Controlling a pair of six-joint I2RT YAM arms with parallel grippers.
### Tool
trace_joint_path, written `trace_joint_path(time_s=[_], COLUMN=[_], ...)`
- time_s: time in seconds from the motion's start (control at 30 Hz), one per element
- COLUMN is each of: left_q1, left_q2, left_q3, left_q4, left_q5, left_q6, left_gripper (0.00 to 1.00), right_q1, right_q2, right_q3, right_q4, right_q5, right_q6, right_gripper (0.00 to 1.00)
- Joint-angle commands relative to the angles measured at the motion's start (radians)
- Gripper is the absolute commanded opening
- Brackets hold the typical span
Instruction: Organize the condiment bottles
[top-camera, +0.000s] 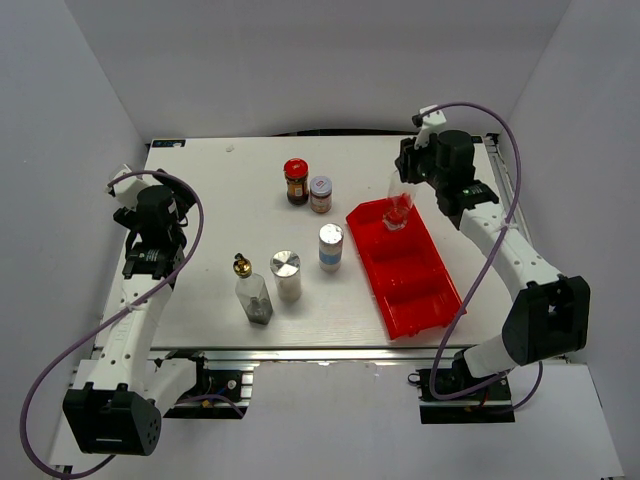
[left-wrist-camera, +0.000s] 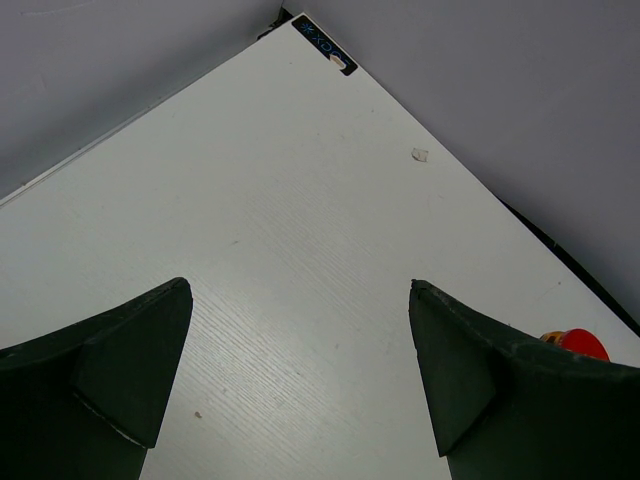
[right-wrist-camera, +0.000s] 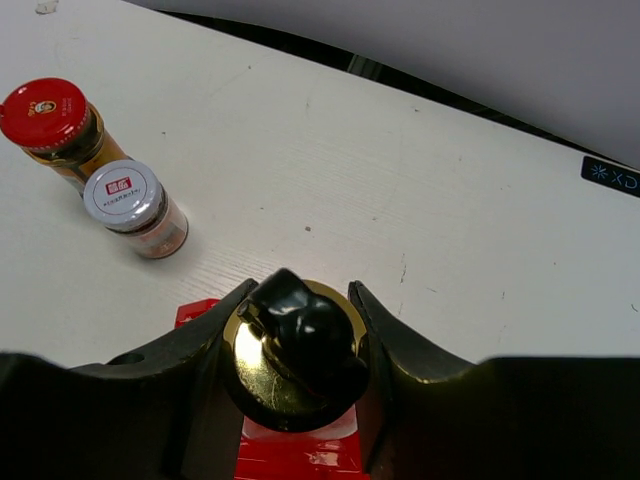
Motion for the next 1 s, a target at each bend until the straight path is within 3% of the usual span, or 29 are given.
trace_joint_path(time_s=[0.0,0.3,0.33,0.4,0.43,0.53,0.73,0.8,0.97], left_q1=[0.000,0.000,0.000,0.000,0.001,0.001,0.000,0.000,0.002], left_q2=[-0.010,-0.002,-0.001,0.005,0.007,0.005,-0.007,-0.010,-0.007], left_q3=[0.004,0.001,0.005,0.013,0.018,0.025,0.034,0.041,0.059], left_q4=[-0.008,-0.011,-0.011,-0.018,-0.026,-0.032,-0.041,-0.043,-0.052], left_q5=[-0.013,-0.002,0.003,0.006,0.004,0.001,-0.010,-0.008,0.004], left_q6=[0.010,-0.006,-0.006,-0.006,-0.006,-0.004,-0.004,-0.004,-0.006], left_gripper=[0.98,0.98,0.98,0.98,0.98,0.98,0.98,0.98,0.98], right_q1=[-0.014,-0.020,-0.020,-0.018,-0.020,-0.020,-0.020,-0.020,-0.020], right_q2=[-0.056,-0.070,-0.070,-0.070,-0.072,-0.073,-0.089,-0.110,-0.159], right_q3=[-0.002,-0.095,-0.100,-0.103,-0.104,-0.106,-0.107,-0.111,-0.065], right_q4=[0.156,0.199,0.203,0.203,0.203,0.198,0.175,0.169,0.101], right_q5=[-0.028,-0.031,-0.033,-0.037,-0.042,-0.060,-0.025,-0.022,-0.020], right_q6=[0.012,0.012,0.012,0.012,0.014,0.012,0.027,0.027,-0.017], right_gripper=[0.00,0.01,0.14,0.21,0.33,0.51,0.69,0.81,0.89])
